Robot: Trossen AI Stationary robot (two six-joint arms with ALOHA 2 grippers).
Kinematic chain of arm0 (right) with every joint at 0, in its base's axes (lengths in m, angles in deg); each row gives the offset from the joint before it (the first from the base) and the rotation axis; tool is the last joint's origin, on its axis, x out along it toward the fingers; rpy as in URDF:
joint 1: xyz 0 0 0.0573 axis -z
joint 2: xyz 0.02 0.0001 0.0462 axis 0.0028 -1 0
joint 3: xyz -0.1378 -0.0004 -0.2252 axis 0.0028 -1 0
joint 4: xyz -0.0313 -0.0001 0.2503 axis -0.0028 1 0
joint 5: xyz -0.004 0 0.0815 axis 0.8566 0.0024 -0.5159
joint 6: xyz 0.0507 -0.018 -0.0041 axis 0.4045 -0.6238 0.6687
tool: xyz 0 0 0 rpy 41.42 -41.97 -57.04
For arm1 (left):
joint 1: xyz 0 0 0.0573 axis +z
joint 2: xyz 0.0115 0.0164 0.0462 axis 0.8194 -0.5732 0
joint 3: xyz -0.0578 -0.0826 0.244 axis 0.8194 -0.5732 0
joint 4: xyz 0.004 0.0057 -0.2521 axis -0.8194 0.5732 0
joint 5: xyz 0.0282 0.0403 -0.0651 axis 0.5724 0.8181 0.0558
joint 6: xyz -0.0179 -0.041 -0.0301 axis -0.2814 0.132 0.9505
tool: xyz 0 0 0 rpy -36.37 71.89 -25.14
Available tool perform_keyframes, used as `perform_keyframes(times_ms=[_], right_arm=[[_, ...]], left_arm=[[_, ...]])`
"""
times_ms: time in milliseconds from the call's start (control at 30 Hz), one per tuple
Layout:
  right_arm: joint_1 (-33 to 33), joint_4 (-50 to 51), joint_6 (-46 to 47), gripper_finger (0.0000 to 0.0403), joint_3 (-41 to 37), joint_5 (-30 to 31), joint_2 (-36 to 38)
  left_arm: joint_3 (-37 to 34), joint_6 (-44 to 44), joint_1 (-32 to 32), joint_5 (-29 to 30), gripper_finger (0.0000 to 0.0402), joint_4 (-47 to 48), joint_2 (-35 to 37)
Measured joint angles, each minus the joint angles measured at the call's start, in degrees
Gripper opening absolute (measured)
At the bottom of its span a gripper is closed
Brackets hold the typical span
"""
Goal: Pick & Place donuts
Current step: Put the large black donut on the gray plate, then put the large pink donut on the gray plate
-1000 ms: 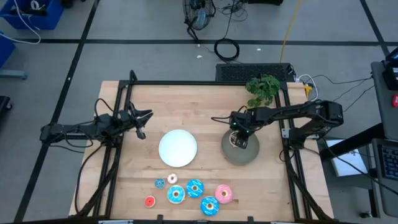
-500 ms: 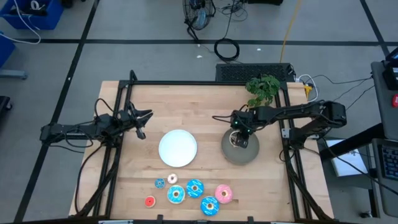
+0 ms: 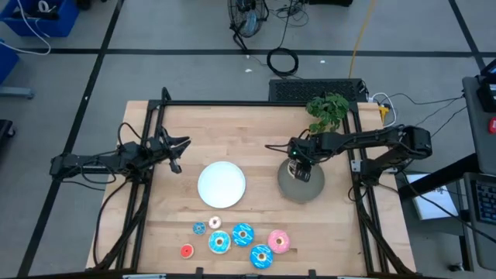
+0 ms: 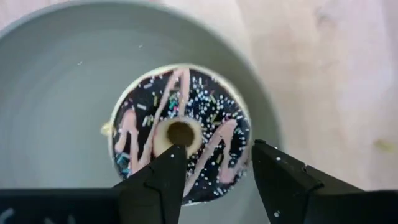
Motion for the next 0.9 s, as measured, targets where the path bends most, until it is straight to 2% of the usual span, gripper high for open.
perform_keyframes(times_ms=[200, 300, 500, 567, 633, 767, 900], right_arm=[[0.00, -0.26, -1.72, 0.0197, 0.02, 4.30, 0.00], [0.00, -0.17, -1.02, 0.0210, 0.07, 4.22, 0.07], [-0.86, 0.60, 4.17, 0.0216, 2.86, -5.20, 4.53], [-2.85, -0.42, 5.62, 0.0215, 3.90, -9.38, 6.58], [-6.28, -2.92, 6.50, 0.0214, 4.37, -10.73, 8.20], [-13.81, -8.27, 9.26, 0.0213, 4.81, -10.26, 9.46], [-20.41, -9.83, 12.54, 0.0213, 4.79, -5.98, 8.28]], left_arm=[[0.00, 0.00, 0.00, 0.00, 0.0067, 0.06, -0.01], [0.00, 0.00, 0.00, 0.00, 0.0067, 0.31, -0.01], [0.00, 0.00, -0.01, 0.00, 0.0067, 0.72, 0.00], [0.00, 0.00, 0.00, 0.00, 0.0067, 0.74, -0.01], [0.00, 0.00, 0.00, 0.00, 0.0067, 0.74, -0.02], [0.00, 0.00, 0.00, 0.00, 0.0067, 0.76, 0.00], [-0.02, 1.26, 0.00, -0.02, 0.0067, 1.37, -0.02]])
